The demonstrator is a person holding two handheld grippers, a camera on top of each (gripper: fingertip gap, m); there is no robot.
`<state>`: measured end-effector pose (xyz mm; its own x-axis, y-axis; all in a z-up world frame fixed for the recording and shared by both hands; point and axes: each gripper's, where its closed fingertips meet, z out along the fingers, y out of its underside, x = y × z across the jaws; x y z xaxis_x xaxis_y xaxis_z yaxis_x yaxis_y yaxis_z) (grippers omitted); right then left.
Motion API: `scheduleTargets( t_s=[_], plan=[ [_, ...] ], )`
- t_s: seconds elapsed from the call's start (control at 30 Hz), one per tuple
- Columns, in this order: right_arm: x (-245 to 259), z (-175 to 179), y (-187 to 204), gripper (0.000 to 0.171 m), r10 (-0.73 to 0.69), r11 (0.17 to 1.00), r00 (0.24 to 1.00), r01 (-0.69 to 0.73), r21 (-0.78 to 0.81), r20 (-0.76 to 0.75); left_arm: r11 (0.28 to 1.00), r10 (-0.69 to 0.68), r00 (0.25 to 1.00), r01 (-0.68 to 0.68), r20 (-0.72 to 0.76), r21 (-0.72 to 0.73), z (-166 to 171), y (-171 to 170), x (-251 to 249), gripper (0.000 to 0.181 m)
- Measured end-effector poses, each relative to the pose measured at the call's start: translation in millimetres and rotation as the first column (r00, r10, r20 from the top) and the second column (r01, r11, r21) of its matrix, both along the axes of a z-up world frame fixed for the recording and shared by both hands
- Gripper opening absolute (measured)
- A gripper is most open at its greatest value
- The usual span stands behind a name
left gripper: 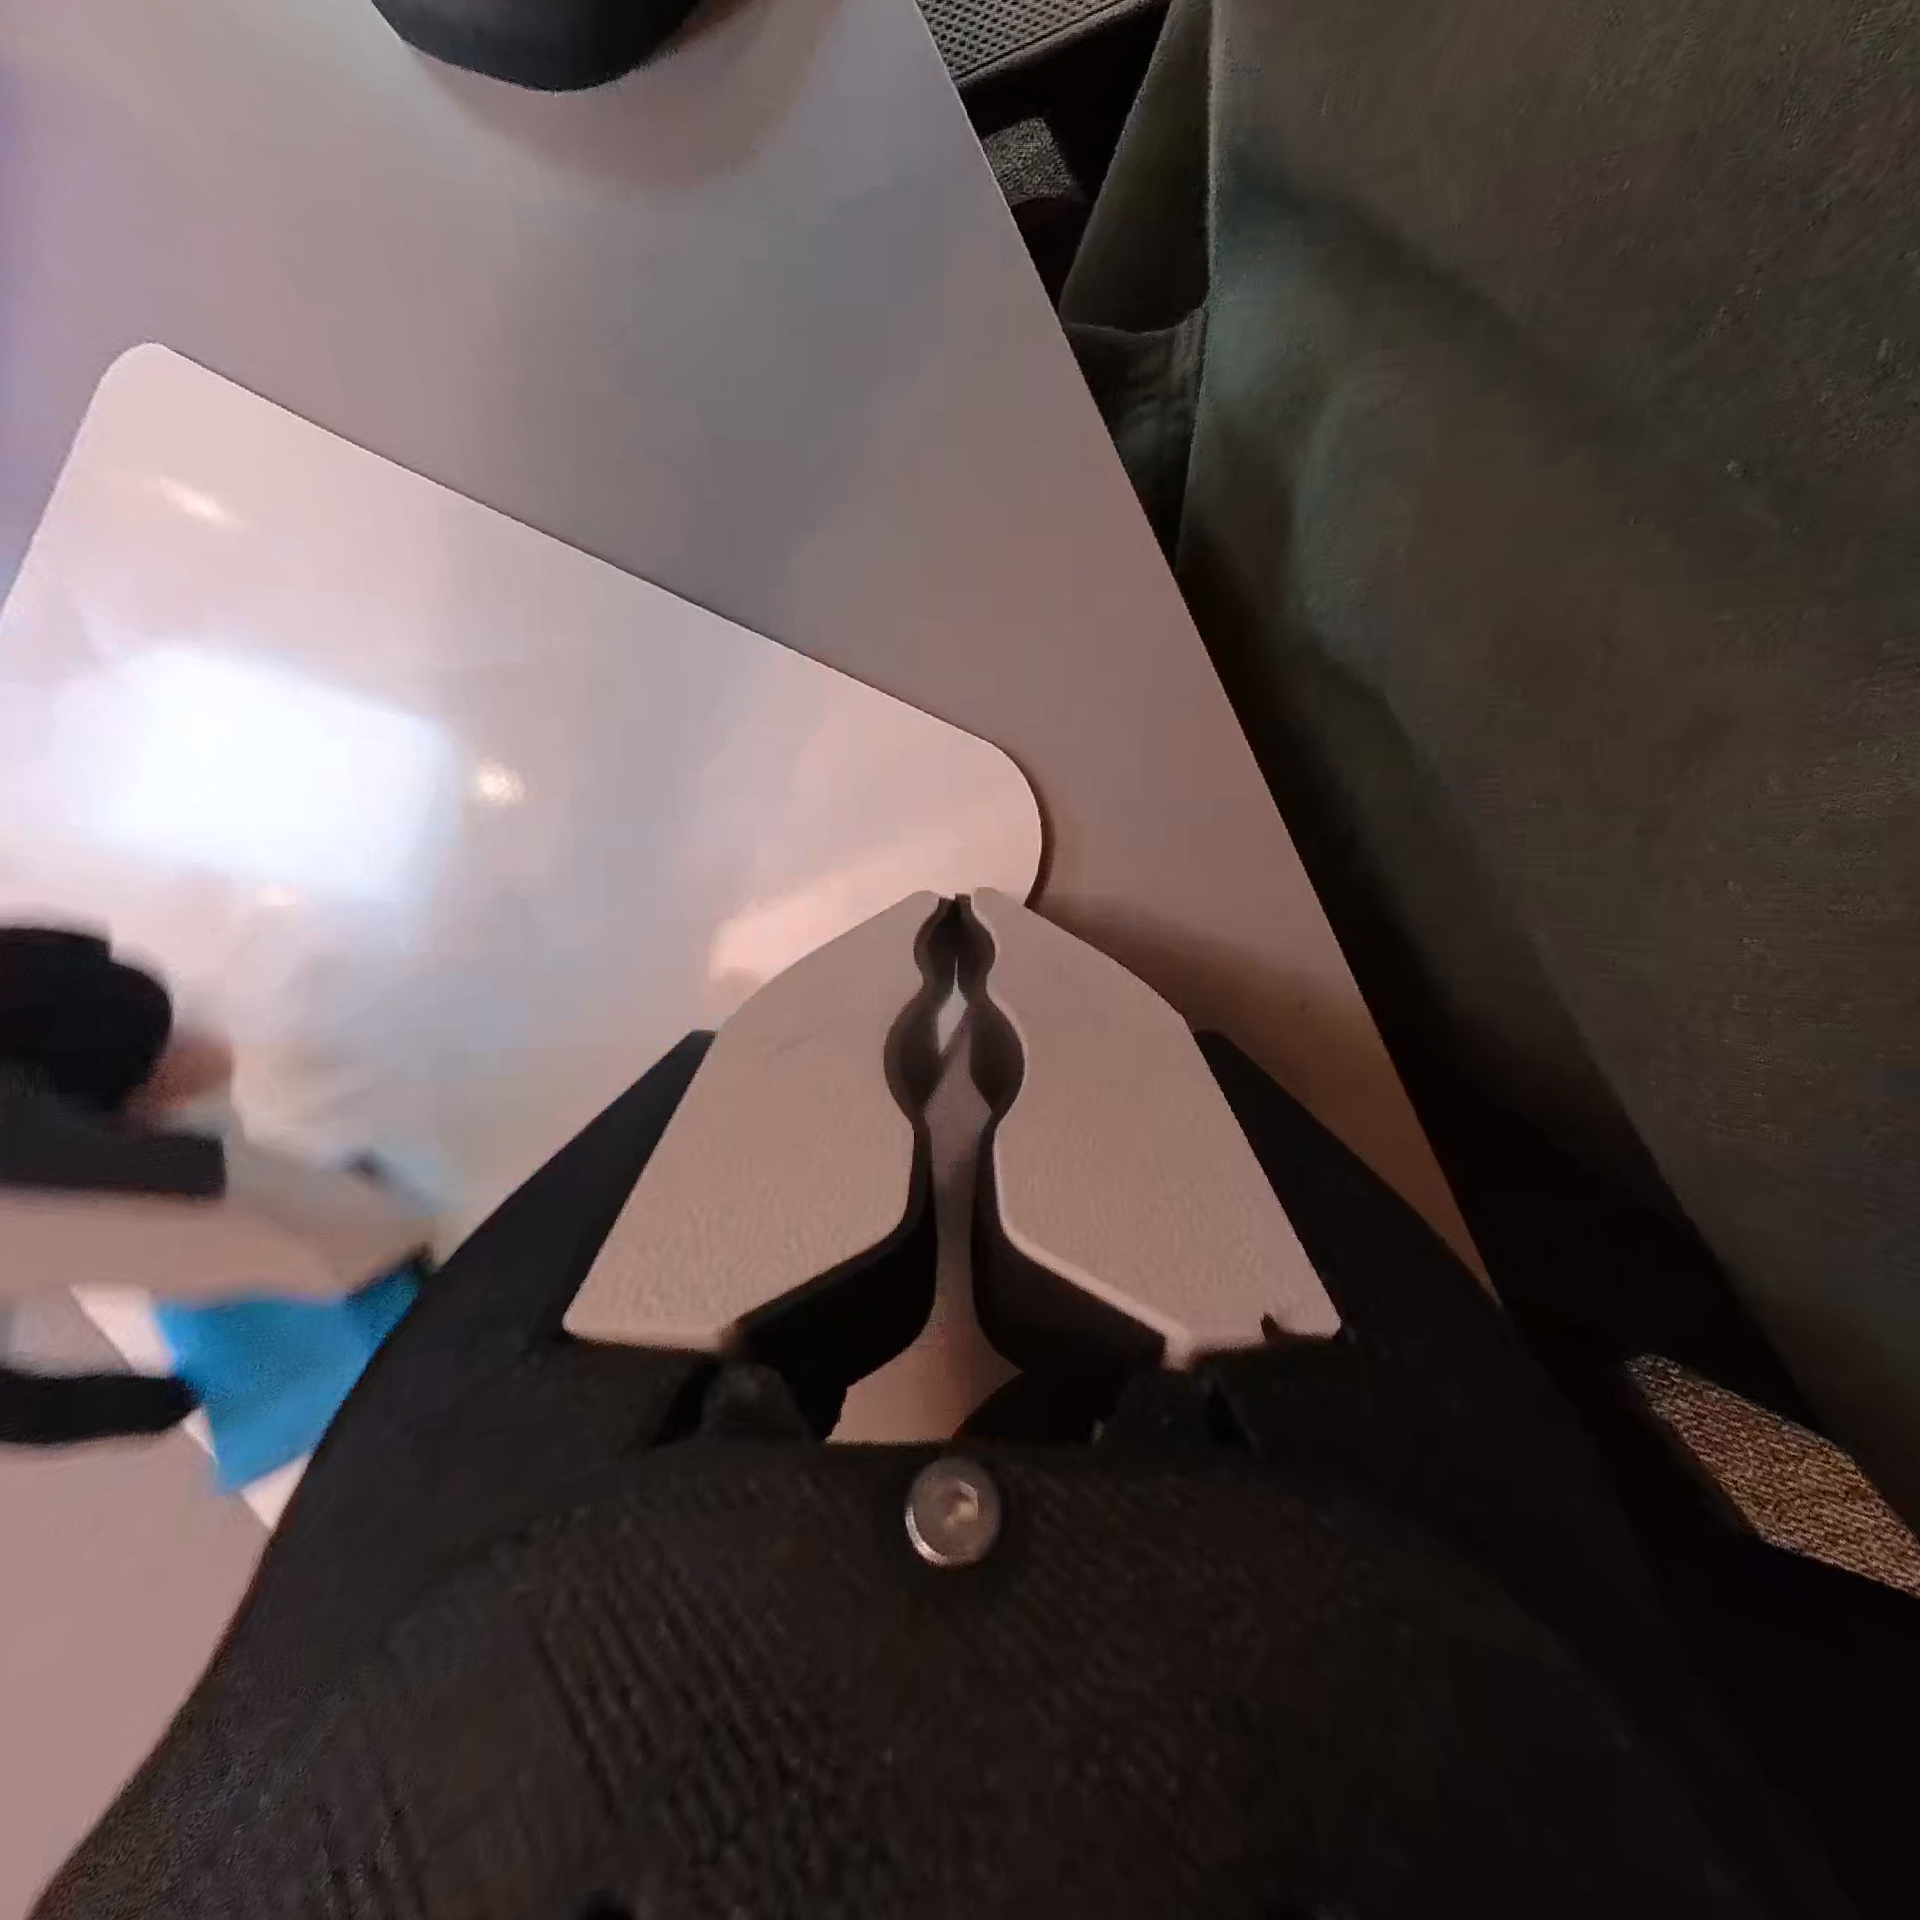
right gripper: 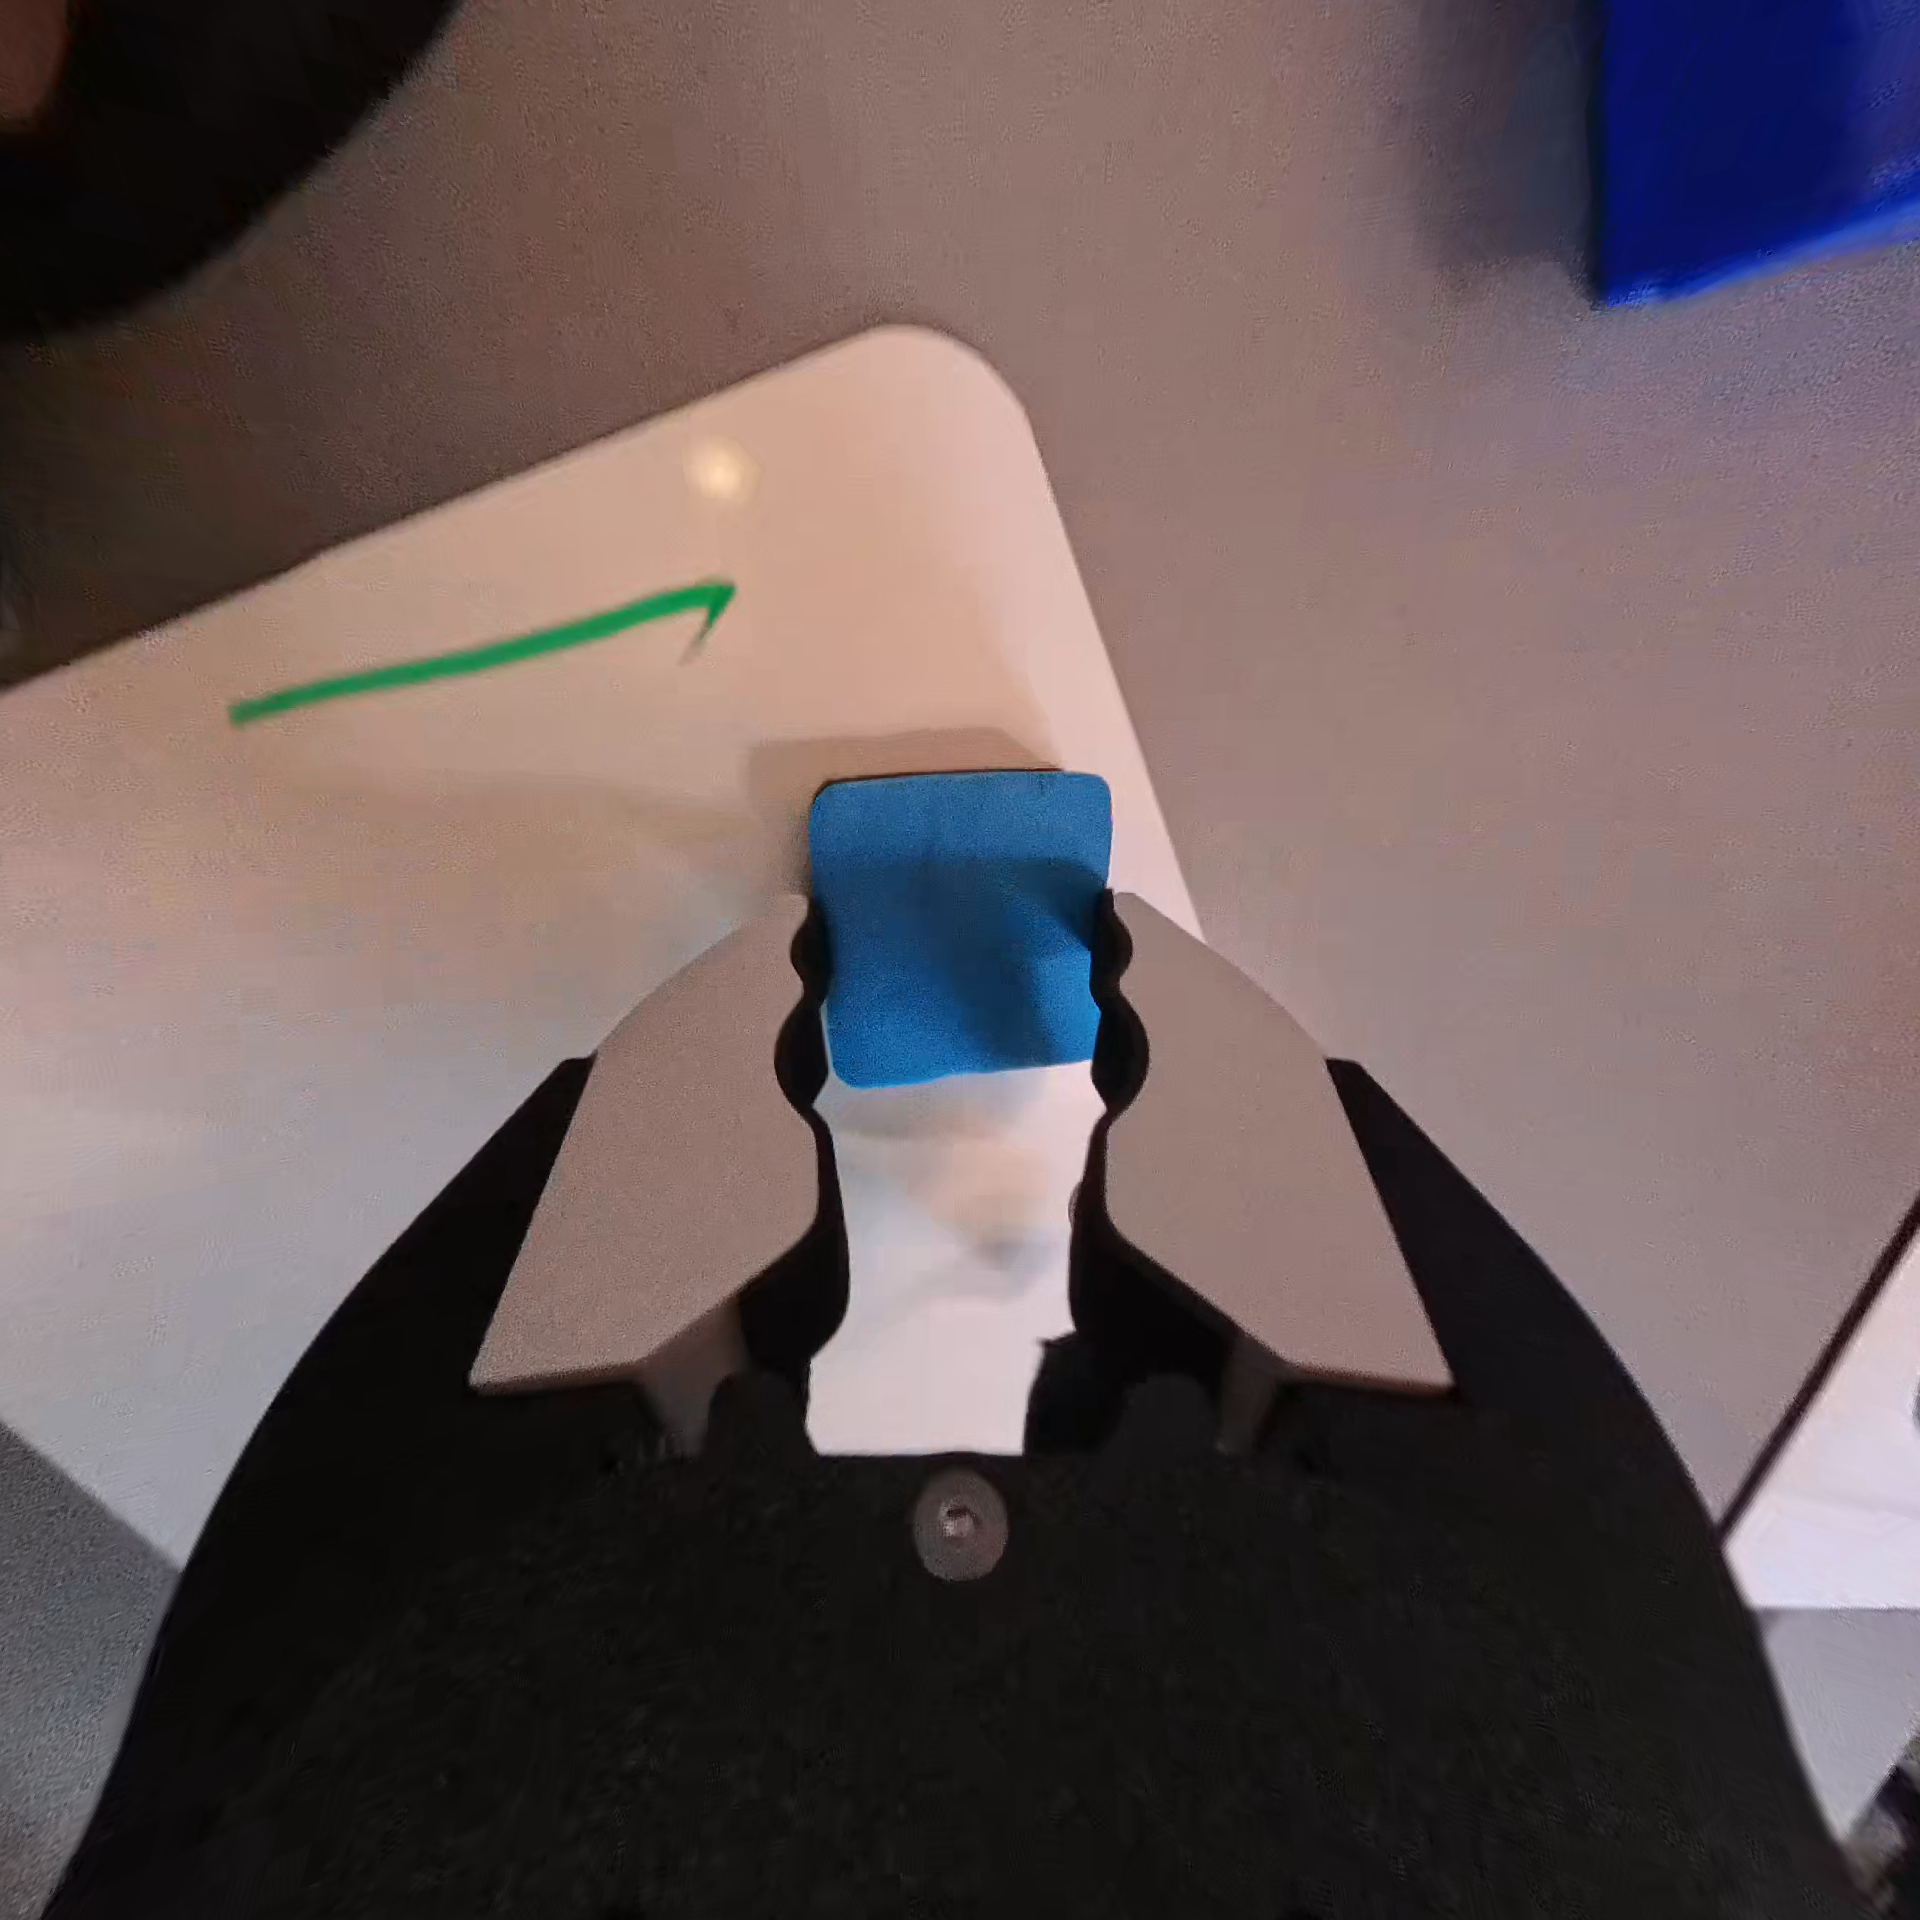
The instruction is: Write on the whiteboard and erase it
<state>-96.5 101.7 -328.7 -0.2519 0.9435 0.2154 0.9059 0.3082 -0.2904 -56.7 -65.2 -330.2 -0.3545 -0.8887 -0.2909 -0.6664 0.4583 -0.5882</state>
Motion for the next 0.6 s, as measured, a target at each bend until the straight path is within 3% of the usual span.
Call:
scheduleTargets(
  t_s=[0.07, 0.17, 0.27, 0.33, 0.43, 0.5, 0.6],
  plan=[
    [17.7, 0.0, -32.0, 0.049, 0.093, 0.993, 0.995, -0.092, -0.07, 0.021, 1.0, 0.002, 1.0, -0.002, 0.001, 0.011, -0.3, 1.0, -1.6, 0.0],
    [-5.1, 0.3, -82.5, 0.05, 0.24, 0.966, 0.971, -0.24, -0.097, -0.009, 1.0, 0.004, 1.0, -0.004, 0.005, 0.028, -0.6, 1.6, -2.4, 0.0],
    [-36.0, -0.4, -45.3, 0.05, 0.187, 0.981, 0.982, -0.188, -0.038, -0.018, 0.999, 0.019, 1.0, -0.02, 0.01, 0.034, -1.0, 2.3, -2.8, 0.0],
    [-23.5, -0.5, -18.1, 0.05, 0.143, 0.99, 0.989, -0.142, -0.014, 0.026, 0.999, 0.031, 0.999, -0.032, 0.02, 0.045, -1.1, 3.3, -4.3, 0.0],
    [6.8, 0.3, -58.8, 0.049, 0.237, 0.967, 0.971, -0.232, -0.107, 0.039, 0.998, 0.037, 0.999, -0.038, 0.035, 0.05, -1.5, 3.3, -6.3, 0.0],
    [0.1, 0.8, -89.6, 0.049, 0.292, 0.949, 0.956, -0.287, -0.132, 0.024, 0.998, 0.035, 0.999, -0.037, 0.037, 0.048, -1.8, 3.2, -6.4, 0.0],
    [-26.3, -0.6, -57.8, 0.05, 0.236, 0.971, 0.972, -0.235, -0.036, 0.014, 0.998, 0.042, 0.998, -0.043, 0.044, 0.035, -2.2, 3.3, -6.3, 0.0]
  ],
)
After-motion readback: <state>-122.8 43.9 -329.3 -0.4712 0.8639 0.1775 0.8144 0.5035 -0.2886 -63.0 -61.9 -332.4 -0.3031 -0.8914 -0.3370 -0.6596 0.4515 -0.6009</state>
